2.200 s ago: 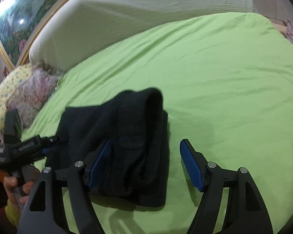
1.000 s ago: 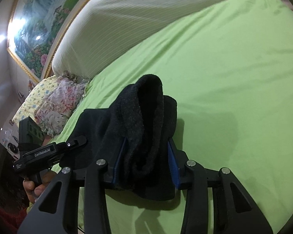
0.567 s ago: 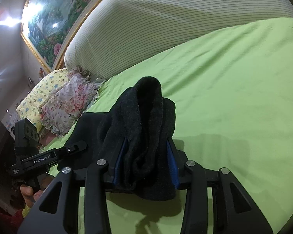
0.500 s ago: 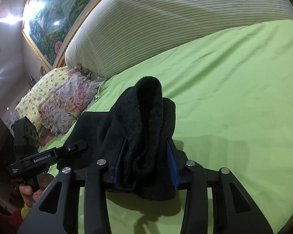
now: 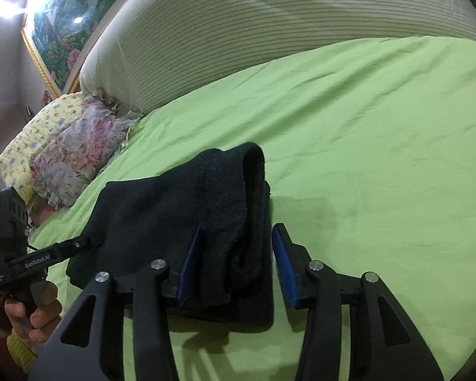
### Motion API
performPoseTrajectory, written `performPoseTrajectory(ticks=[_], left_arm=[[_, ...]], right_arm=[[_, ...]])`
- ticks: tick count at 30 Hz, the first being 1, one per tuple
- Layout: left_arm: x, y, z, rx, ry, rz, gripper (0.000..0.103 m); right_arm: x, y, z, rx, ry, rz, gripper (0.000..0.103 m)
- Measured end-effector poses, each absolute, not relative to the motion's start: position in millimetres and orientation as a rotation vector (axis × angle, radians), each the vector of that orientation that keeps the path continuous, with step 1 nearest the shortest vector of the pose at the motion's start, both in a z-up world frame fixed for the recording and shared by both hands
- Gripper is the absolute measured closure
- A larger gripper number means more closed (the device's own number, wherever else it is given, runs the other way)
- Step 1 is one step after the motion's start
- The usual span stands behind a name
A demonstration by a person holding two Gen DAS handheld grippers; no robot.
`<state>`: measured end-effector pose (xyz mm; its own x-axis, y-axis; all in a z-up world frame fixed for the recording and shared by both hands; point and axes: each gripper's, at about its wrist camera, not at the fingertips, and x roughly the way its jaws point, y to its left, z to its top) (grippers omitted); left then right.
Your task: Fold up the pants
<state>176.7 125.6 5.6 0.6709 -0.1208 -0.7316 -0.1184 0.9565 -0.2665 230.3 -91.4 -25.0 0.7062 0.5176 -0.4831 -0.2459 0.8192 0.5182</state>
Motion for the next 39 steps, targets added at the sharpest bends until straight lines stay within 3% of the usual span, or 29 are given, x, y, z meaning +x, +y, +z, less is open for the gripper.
performPoseTrajectory(ticks=[10,17,29,39], left_arm=[[148,116,11,-0.263,0.802,0.058,0.029],[113,105,11,-0.241,0.772,0.112,0.022],[76,77,-9,-0.106,0.741,0.186,0.02],[60,64,-12,-0.021,0.681,0.24,0.018]], right_arm=[[209,-91,-14,0.394,0.577,0.448,0.05],[173,-94,-6,0.365,0.506,0.437,0.037],[115,-76,-8,0.255,0.453,0.463,0.016],[111,-61,-8,0.179,0.441,0.445,0.014]])
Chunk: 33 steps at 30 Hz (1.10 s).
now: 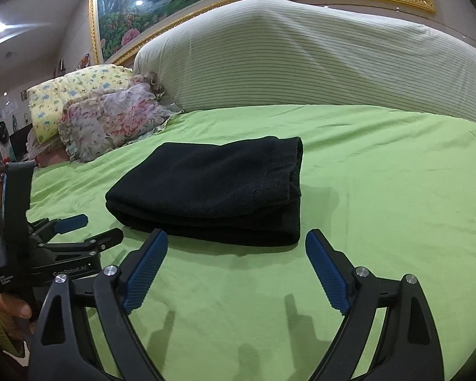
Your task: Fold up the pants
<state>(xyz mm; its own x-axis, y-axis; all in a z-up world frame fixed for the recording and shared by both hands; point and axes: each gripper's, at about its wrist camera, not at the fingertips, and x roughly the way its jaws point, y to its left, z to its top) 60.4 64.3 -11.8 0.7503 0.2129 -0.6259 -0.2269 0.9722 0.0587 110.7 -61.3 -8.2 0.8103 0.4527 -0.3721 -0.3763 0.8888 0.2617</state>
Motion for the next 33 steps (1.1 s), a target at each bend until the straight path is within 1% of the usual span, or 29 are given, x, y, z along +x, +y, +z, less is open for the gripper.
performPoseTrajectory(ticks=[3,8,12,17,33], left_arm=[[57,60,-10,-0.004,0.675,0.236,0.018],[53,56,-6,0.019,0.659,0.246,0.013],[52,53,-1,0.026,0.65,0.243,0.012],[51,47,1,0.042,0.644,0.238,0.006],[55,45,-1,0.043,0.66,0.238,0.002]], right_arm=[[111,-62,-9,0.184,0.441,0.447,0.013],[108,-57,-10,0.161,0.442,0.456,0.01],[107,-56,-10,0.155,0.442,0.458,0.01],[108,-54,-10,0.143,0.447,0.458,0.008],[108,-47,-12,0.11,0.466,0.469,0.008]])
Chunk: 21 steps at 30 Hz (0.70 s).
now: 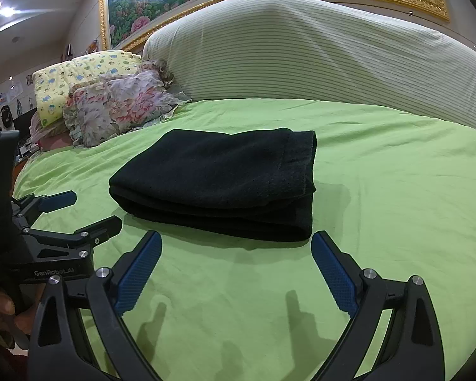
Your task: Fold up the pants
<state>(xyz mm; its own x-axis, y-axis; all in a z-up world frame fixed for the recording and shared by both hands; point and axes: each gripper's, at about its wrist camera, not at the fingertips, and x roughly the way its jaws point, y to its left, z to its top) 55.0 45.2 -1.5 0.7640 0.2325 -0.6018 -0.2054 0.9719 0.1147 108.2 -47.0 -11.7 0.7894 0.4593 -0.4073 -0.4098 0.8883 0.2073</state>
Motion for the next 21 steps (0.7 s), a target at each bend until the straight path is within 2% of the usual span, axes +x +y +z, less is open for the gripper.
performPoseTrajectory(ticks=[21], left_arm=[[56.2,46.6,-2.3,0.055,0.662,0.248,0.001]], right_arm=[[105.5,-39.7,-11.9,0.076,0.46,0.468,0.008]])
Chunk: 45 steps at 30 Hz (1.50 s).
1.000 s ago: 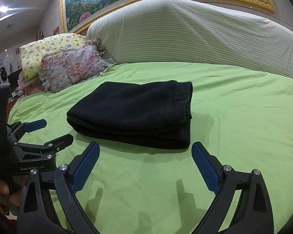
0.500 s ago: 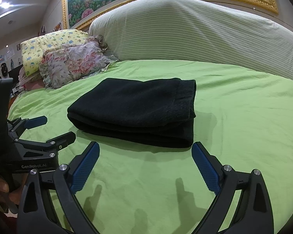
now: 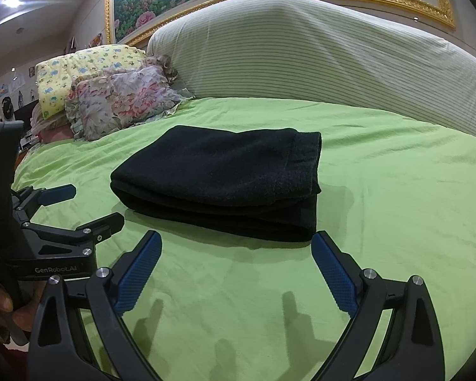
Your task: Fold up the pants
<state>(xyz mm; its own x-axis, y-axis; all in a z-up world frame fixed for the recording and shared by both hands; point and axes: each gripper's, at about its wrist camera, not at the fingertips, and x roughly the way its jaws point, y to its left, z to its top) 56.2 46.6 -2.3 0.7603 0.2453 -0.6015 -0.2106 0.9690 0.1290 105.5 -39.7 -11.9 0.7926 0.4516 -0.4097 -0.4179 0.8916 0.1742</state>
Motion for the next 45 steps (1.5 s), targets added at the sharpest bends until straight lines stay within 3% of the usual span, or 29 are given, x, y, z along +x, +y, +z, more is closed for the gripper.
performPoseTrajectory(ticks=[45], left_arm=[[55.1,44.7,1.5,0.056,0.65,0.24,0.001]], right_arm=[[105.1,-41.2,-10.7,0.08,0.455,0.468,0.008]])
